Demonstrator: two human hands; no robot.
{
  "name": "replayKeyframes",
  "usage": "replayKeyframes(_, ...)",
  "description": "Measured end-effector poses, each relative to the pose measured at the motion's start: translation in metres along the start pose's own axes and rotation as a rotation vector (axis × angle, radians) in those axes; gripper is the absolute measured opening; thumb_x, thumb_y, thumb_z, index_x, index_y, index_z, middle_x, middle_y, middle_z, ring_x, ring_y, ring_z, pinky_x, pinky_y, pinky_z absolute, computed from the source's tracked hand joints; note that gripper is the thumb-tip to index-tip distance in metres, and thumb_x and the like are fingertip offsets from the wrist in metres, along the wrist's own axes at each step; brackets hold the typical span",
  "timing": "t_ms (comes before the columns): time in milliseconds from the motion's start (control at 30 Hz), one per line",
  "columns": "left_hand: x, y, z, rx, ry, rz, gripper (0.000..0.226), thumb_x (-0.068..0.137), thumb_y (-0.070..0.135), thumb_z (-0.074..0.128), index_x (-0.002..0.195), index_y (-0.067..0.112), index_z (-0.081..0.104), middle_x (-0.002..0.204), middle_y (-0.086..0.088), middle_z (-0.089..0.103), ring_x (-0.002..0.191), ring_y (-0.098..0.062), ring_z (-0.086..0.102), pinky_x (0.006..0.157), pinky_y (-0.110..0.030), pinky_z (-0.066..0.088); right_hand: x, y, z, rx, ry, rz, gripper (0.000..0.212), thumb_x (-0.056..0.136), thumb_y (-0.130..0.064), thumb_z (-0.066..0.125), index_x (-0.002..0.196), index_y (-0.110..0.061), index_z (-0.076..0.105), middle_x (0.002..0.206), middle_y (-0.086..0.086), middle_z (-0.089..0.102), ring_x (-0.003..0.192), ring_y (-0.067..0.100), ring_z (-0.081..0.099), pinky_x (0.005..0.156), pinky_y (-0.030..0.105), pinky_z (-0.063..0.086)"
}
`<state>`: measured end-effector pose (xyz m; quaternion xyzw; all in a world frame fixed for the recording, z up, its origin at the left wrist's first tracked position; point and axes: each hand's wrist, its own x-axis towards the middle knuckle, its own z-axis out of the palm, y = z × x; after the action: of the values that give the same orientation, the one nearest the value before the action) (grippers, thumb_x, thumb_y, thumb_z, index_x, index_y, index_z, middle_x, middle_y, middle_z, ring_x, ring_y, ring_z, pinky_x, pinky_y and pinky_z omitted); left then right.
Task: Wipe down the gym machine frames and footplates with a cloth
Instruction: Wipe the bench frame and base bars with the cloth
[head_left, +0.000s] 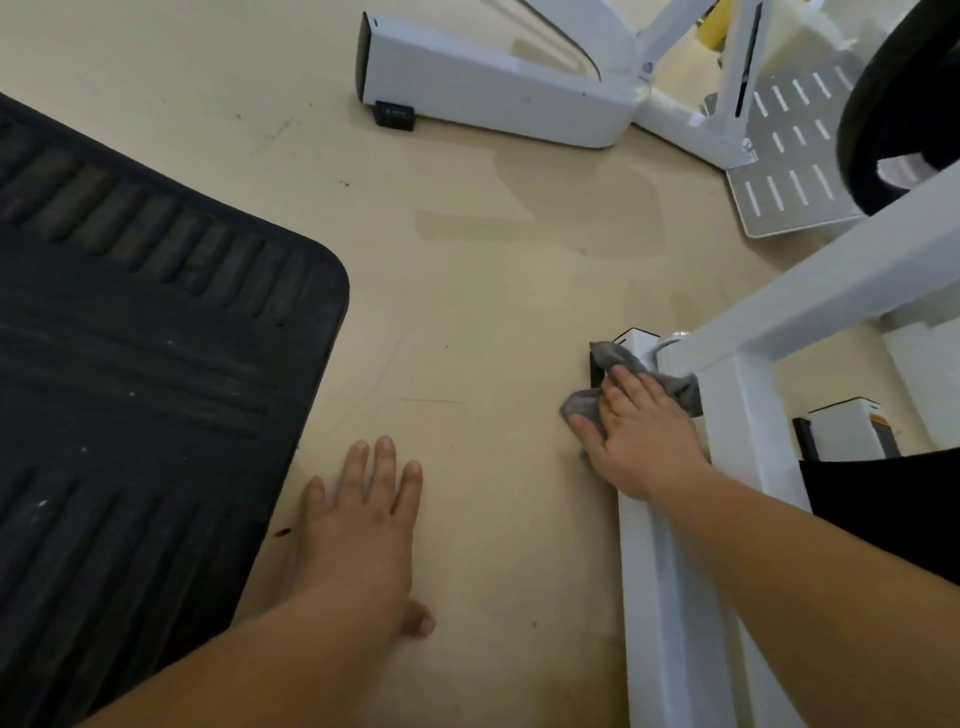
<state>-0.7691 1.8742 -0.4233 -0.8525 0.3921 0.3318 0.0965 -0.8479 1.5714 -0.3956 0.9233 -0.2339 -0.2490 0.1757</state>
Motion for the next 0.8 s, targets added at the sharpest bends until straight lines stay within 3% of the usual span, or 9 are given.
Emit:
replayKeyframes(100, 0.001, 0.000, 0.001, 0.000, -0.008, -0.004, 0.144, 0.072, 0.081, 0.068, 0.154, 0.021, -0.034, 0.157, -0.014, -0.045, 0.150, -0.037, -0.032, 0.124, -0.059, 0.003, 0.003, 0.001, -0.007, -0.062, 0.006, -0.012, 0.108, 0.087, -0.070, -0.022, 0.158, -0.015, 0.038, 0.169, -0.002, 0.026, 0.158, 0.013, -0.001, 0.126, 0.041, -0.012)
replayKeyframes(233, 0.000, -0.002, 0.000, 0.004, -0.017, 0.009, 0.143, 0.072, 0.081, 0.067, 0.154, 0.021, -0.034, 0.157, -0.014, -0.045, 0.150, -0.037, -0.033, 0.124, -0.059, 0.003, -0.006, 0.004, -0.002, -0.070, 0.024, -0.016, 0.121, 0.081, -0.069, -0.033, 0.156, -0.008, 0.040, 0.166, 0.006, 0.031, 0.159, 0.021, 0.007, 0.128, 0.043, -0.006)
replayKeyframes(400, -0.004, -0.004, 0.000, 0.001, 0.019, 0.013, 0.143, 0.072, 0.082, 0.067, 0.155, 0.022, -0.032, 0.159, -0.013, -0.042, 0.151, -0.035, -0.030, 0.125, -0.058, 0.005, -0.056, -0.024, 0.027, 0.044, -0.052, 0.021, 0.111, 0.083, -0.073, -0.023, 0.162, -0.008, 0.022, 0.171, 0.008, 0.017, 0.159, 0.021, -0.002, 0.128, 0.040, -0.005)
replayKeyframes(500, -0.004, -0.005, 0.000, -0.007, 0.023, 0.013, 0.143, 0.070, 0.083, 0.067, 0.157, 0.023, -0.029, 0.161, -0.012, -0.040, 0.152, -0.035, -0.028, 0.125, -0.058, 0.007, -0.089, -0.031, 0.043, 0.100, -0.116, -0.016, 0.107, 0.086, -0.073, -0.021, 0.162, -0.012, 0.022, 0.171, 0.004, 0.017, 0.158, 0.016, -0.004, 0.128, 0.041, -0.003)
replayKeyframes(700, -0.005, -0.003, -0.002, 0.009, 0.022, 0.009, 0.143, 0.070, 0.083, 0.067, 0.157, 0.021, -0.028, 0.162, -0.013, -0.037, 0.153, -0.037, -0.026, 0.124, -0.059, 0.009, -0.133, -0.045, 0.012, 0.303, -0.318, 0.027, 0.075, 0.104, -0.055, -0.004, 0.163, -0.012, 0.015, 0.172, -0.003, 0.009, 0.156, 0.007, -0.012, 0.124, 0.035, -0.017)
replayKeyframes(767, -0.005, -0.004, -0.002, 0.012, 0.020, 0.012, 0.144, 0.068, 0.085, 0.066, 0.158, 0.020, -0.027, 0.163, -0.014, -0.036, 0.153, -0.037, -0.024, 0.124, -0.060, 0.011, -0.172, -0.058, 0.014, 0.361, -0.366, 0.024, 0.084, 0.099, -0.059, -0.014, 0.163, -0.013, 0.014, 0.172, -0.005, 0.007, 0.154, 0.005, -0.017, 0.124, 0.036, -0.018)
replayKeyframes(800, -0.005, -0.003, -0.002, 0.016, 0.020, 0.008, 0.145, 0.067, 0.086, 0.066, 0.158, 0.020, -0.027, 0.163, -0.014, -0.036, 0.154, -0.038, -0.024, 0.123, -0.060, 0.012, -0.189, -0.063, 0.015, 0.372, -0.378, 0.016, 0.101, 0.087, -0.066, -0.028, 0.164, -0.014, 0.012, 0.172, -0.005, 0.005, 0.154, 0.006, -0.020, 0.125, 0.038, -0.018)
